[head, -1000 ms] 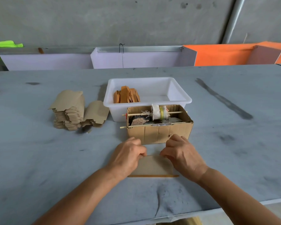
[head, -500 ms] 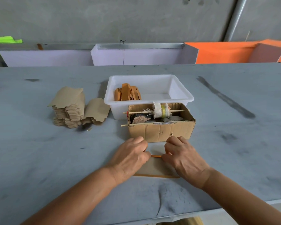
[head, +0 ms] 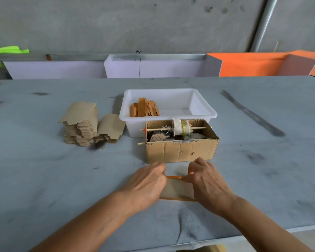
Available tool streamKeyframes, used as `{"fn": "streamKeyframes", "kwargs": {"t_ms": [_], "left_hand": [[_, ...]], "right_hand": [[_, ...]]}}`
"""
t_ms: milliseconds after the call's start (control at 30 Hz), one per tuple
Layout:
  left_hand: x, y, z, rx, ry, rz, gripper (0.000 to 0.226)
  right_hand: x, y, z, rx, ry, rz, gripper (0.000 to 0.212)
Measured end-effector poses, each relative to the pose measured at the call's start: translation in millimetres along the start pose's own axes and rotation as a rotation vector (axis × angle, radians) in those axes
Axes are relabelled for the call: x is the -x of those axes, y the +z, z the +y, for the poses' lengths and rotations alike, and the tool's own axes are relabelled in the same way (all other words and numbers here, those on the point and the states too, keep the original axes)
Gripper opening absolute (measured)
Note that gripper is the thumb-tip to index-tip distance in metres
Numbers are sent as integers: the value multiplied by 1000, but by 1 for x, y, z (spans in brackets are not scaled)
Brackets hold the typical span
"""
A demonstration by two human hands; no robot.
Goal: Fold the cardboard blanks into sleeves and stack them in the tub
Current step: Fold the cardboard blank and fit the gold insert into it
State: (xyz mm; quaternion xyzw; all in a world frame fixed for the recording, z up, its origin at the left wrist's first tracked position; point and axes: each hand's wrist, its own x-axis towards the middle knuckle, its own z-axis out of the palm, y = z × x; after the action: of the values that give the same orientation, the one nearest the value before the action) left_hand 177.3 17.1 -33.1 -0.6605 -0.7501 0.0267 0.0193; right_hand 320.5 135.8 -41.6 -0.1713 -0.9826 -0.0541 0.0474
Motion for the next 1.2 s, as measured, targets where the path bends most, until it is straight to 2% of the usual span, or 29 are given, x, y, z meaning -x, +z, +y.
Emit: {"fn": "streamKeyframes", "kwargs": {"t_ms": [67, 133, 233, 333, 433, 533, 667, 733, 800, 833, 900, 967, 1067, 1100, 1200], "left_hand": [[-5, 1, 5, 53, -43, -7, 29], [-8, 2, 11, 195, -91, 58, 13], [-11, 2, 15, 370, -185, 112, 27], [-10, 1, 15, 360, -206, 161, 25], [-2, 5, 7, 245, -162, 184, 22], [7, 10, -6, 200, -150, 174, 29], [14, 18, -11, 140, -85, 180, 42], [16, 23, -16, 178, -100, 200, 47], [15, 26, -21, 293, -116, 232, 48], [15, 27, -23, 350, -121, 249, 48], [14, 28, -22, 452, -142, 253, 44], [16, 24, -20, 586, -166, 254, 33], [23, 14, -20, 963, -210, 238, 64], [25, 12, -20, 1050, -225, 263, 63], [21, 11, -16, 1136, -310, 406, 27]], "right_hand": [[-3, 0, -5, -10, 27, 16, 47], [0, -3, -8, -3, 36, 49, 42], [3, -6, -11, 6, 30, 141, 24], [3, -2, -6, 22, -3, 177, 28], [8, 3, 4, -3, 4, 201, 33], [16, 5, 12, -95, 41, 233, 43], [21, 8, 13, -250, 75, 225, 32], [29, 6, 14, -455, 110, 172, 27], [38, 4, 14, -564, 88, 110, 40], [41, 5, 14, -556, 74, 84, 39], [45, 8, 11, -563, 87, 94, 22], [45, 9, 10, -651, 125, 184, 10], [41, 2, 11, -847, 236, 239, 11], [39, -1, 13, -920, 280, 233, 16], [31, -8, 15, -1117, 416, 233, 19]]}}
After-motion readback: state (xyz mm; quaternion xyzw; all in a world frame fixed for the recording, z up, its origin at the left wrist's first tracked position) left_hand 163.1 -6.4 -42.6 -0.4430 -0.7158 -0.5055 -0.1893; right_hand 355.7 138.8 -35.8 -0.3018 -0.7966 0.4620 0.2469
